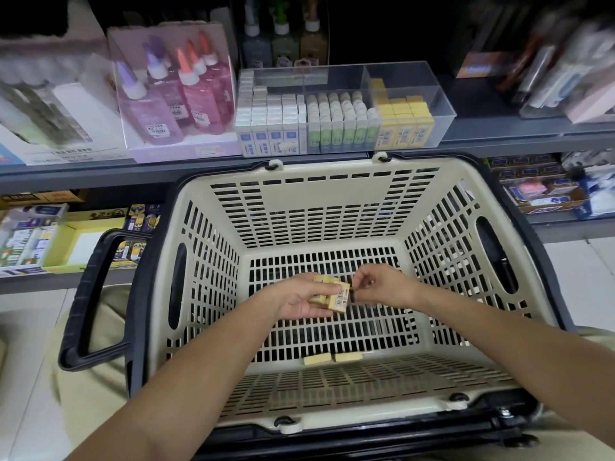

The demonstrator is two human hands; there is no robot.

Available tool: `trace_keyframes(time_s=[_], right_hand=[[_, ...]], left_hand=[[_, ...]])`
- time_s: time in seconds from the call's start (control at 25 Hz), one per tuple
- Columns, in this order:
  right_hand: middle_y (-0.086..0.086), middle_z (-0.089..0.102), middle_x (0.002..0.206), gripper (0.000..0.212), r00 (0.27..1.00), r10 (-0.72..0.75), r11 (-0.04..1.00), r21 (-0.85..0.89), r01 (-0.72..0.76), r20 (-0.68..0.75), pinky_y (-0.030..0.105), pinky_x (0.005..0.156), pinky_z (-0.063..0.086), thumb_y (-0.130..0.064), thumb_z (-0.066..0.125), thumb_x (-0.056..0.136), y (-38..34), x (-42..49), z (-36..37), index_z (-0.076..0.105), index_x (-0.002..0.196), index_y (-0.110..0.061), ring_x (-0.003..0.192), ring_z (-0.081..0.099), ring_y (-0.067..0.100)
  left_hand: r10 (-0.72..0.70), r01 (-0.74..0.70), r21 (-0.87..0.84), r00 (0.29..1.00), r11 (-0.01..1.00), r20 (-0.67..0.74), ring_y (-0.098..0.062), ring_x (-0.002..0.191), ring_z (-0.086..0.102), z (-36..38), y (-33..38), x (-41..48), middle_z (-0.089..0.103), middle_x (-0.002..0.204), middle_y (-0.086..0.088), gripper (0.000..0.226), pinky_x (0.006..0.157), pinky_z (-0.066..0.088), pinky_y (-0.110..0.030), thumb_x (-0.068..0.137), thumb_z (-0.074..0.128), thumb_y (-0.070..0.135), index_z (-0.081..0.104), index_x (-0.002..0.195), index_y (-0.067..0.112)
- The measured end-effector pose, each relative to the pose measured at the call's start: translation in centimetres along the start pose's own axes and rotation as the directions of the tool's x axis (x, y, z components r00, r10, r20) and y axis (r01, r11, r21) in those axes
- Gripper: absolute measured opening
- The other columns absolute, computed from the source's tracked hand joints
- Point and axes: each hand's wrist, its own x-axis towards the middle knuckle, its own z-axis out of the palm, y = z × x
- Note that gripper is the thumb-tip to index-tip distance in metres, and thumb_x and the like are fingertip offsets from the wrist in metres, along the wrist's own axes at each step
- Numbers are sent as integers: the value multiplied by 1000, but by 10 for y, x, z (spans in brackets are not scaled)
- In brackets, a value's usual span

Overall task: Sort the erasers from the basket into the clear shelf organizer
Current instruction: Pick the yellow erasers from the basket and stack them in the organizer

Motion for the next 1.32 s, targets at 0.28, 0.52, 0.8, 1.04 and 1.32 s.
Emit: trace_keyframes(time_s=[0.28, 0.52, 0.8, 1.04, 1.32], right_hand=[[-1, 62, 117, 32, 899, 186, 897, -442, 8, 395, 26, 90, 46, -25, 66, 85, 23, -3, 42, 61, 115, -17, 103, 58, 14], [0, 65, 103, 20, 936, 90, 861, -499, 99, 340, 28, 84, 50, -24, 62, 86, 19, 0, 44, 65, 104, -15, 92, 60, 15], [-6, 62, 81, 3, 980, 43, 998, -57, -32, 195, 13, 55, 45, -15, 58, 90, -10, 7, 7, 59, 90, -18, 64, 60, 0], [-4, 68, 78, 3, 994, -96, 986, 129, 102, -51, 17, 66, 51, -15, 68, 83, -43, -2, -45, 68, 85, -16, 66, 62, 1], [1, 68, 82, 13, 947, -219, 942, 202, 268, -235, 19, 68, 50, -6, 64, 84, -84, -16, -114, 67, 88, -18, 69, 61, 6]], left_hand=[[-25, 38, 171, 997, 985, -76, -17, 73, 64, -7, 0, -4, 66, 91, -12, 41, 59, 53, -23, 80, 69, 6, 50, 116, 10], [-25, 37, 124, 995, 992, -94, -26, 92, 66, -14, 0, -2, 64, 104, -16, 35, 67, 59, -37, 80, 68, 2, 52, 109, 14], [-17, 28, 180, 998, 983, -63, -21, 88, 68, -8, -1, 0, 67, 99, -12, 33, 71, 58, -29, 77, 69, -1, 54, 104, 14], [216, -212, 76, 975, 974, -56, -21, 95, 66, 7, 48, -16, 65, 103, -9, 44, 68, 56, -25, 73, 70, -9, 57, 109, 15], [462, -458, 195, 886, 867, 30, -15, 88, 68, 34, 130, -54, 65, 102, -7, 41, 70, 56, -24, 74, 70, -7, 58, 107, 16]])
